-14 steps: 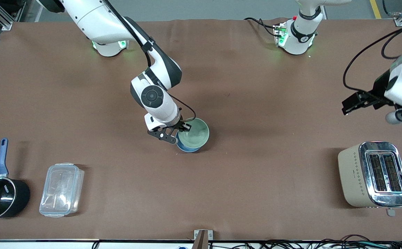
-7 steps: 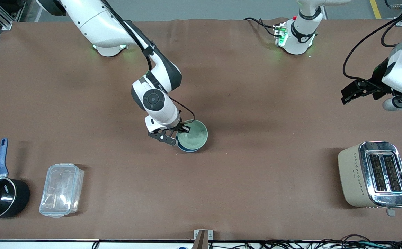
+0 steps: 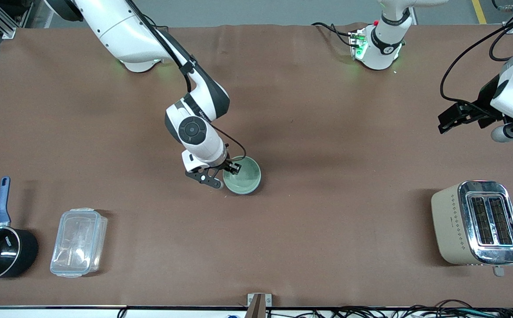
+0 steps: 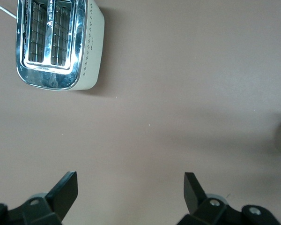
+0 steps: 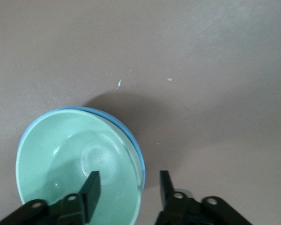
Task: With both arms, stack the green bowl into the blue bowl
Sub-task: 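Open the right gripper and lift it away from the stacked bowls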
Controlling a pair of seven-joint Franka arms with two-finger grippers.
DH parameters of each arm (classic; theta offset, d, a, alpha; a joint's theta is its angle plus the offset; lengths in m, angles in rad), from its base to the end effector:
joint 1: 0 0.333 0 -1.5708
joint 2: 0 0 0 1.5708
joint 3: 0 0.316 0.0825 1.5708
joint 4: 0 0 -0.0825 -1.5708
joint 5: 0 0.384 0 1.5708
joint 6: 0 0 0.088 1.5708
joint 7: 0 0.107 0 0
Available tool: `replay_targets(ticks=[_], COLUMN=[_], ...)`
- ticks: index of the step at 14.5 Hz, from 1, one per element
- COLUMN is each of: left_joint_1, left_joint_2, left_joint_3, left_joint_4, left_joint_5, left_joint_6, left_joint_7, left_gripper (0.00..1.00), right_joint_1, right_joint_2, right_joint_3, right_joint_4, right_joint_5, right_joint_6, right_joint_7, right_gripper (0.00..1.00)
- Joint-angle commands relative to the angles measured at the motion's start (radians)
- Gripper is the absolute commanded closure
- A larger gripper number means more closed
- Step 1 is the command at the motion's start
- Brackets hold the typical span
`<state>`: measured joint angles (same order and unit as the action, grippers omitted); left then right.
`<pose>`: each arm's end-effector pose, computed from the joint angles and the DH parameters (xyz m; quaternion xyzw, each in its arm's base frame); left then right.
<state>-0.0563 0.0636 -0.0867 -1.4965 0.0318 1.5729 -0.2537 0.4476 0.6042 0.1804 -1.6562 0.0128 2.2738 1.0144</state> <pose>0.5697 -0.0769 0.6240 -0.9984 -0.0555 -0.0090 0.0116 0.5635 0.3915 0.2653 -0.9757 0.2116 0.0332 0.0462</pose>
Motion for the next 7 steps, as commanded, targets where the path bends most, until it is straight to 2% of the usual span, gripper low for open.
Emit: replay_targets(ticks=[1, 4, 7], left_joint_1=[0.006, 0.006, 0.004], left_joint_2=[-0.021, -0.021, -0.021], left_joint_3=[-0.004, -0.005, -0.01], left_joint_4=[-0.022, -0.022, -0.018], left_joint_5=[-0.006, -0.006, -0.006], left_joint_6=[0.007, 0.006, 0.004], left_joint_7=[0.019, 0.019, 0.019], left_gripper=[0.0, 0.0, 0.0], right_joint_1=[-0.047, -0.133, -0.278], right_joint_2=[-0.176, -0.332, -0.461], right_joint_3=[0.007, 0.01, 0.013], right_joint_4=[-0.008, -0.016, -0.008], right_joint_5=[-0.048, -0.227, -0.234], right_joint_6=[-0.187, -0.316, -0.407], right_joint_7=[0.007, -0.034, -0.302], right_gripper=[0.0, 0.0, 0.0])
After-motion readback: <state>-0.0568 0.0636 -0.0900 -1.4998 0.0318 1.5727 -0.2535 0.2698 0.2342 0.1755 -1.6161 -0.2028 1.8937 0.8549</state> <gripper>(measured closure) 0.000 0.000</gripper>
